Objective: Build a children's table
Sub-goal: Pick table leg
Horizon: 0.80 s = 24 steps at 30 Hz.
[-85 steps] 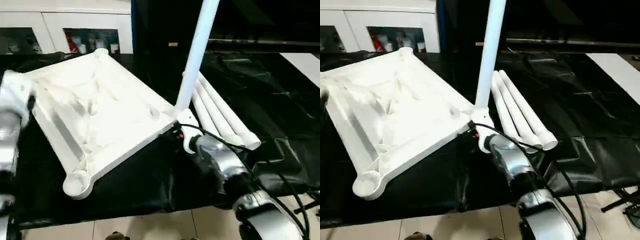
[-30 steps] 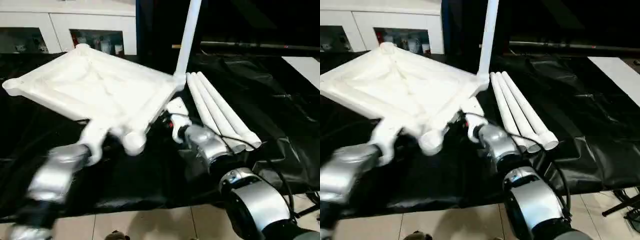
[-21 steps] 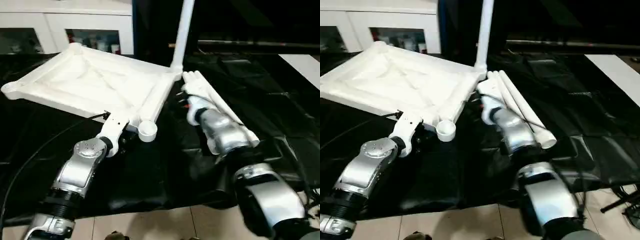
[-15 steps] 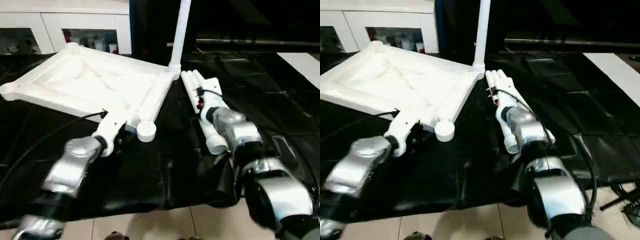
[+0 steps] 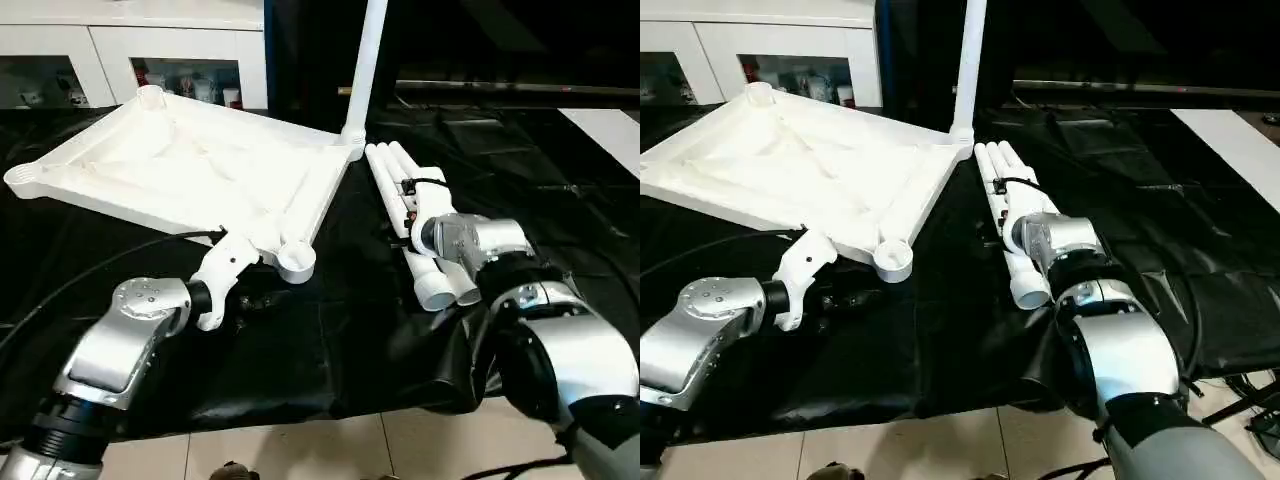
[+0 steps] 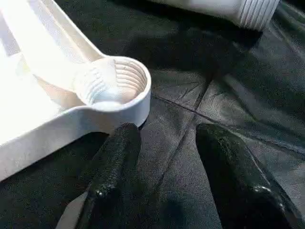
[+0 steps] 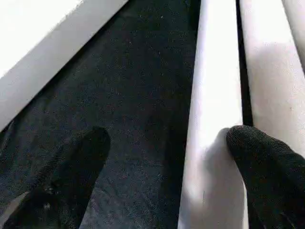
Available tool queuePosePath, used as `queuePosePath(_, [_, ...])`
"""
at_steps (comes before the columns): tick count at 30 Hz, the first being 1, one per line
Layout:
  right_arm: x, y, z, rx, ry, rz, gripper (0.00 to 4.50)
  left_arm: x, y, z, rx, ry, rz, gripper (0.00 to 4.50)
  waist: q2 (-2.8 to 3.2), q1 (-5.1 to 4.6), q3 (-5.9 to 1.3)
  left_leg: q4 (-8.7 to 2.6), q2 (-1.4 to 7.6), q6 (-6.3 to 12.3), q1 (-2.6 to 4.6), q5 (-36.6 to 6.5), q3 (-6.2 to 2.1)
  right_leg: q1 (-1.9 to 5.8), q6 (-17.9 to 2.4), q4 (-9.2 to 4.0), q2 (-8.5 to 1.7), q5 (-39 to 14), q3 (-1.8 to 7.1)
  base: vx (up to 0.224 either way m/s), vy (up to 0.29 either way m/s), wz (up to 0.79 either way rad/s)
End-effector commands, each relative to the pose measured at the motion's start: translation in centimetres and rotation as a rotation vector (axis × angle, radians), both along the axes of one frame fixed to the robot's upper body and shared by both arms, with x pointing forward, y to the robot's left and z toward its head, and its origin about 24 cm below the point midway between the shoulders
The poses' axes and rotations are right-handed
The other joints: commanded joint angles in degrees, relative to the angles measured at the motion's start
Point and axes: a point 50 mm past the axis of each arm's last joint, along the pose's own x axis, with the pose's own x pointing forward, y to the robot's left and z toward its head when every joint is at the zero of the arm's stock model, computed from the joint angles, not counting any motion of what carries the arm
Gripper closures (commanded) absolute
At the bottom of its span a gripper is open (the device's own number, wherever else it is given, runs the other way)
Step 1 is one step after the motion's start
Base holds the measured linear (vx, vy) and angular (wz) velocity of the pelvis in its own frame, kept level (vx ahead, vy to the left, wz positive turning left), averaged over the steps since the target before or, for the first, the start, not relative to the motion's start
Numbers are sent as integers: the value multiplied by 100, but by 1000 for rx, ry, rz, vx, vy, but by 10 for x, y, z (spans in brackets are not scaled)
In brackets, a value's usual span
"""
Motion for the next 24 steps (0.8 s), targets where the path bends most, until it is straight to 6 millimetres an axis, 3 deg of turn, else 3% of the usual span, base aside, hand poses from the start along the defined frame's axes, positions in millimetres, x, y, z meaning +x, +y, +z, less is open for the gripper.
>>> queuePosePath(1, [-4,5,-6,39,54,7,6,0,-1,3,3,0,-11,213,108,-11,-392,-405,105,-402,155,-1738,-64,230,-1001,-368,-245,-1445,221,0,0,0])
queuePosePath(12, [5,13,16,131,-54,39,6,3,0,5,18,-10,-7,213,124,-6,-412,-397,105,-412,156,-1694,-71,242,-1058,-344,-236,-1275,215,0,0,0])
queuePosePath(24, [10,-11,16,111,-127,-96,6,2,1,6,24,-18,0,213,80,3,-414,-377,89,-354,143,-1569,-52,250,-1060,-339,-240,-1267,212,0,0,0])
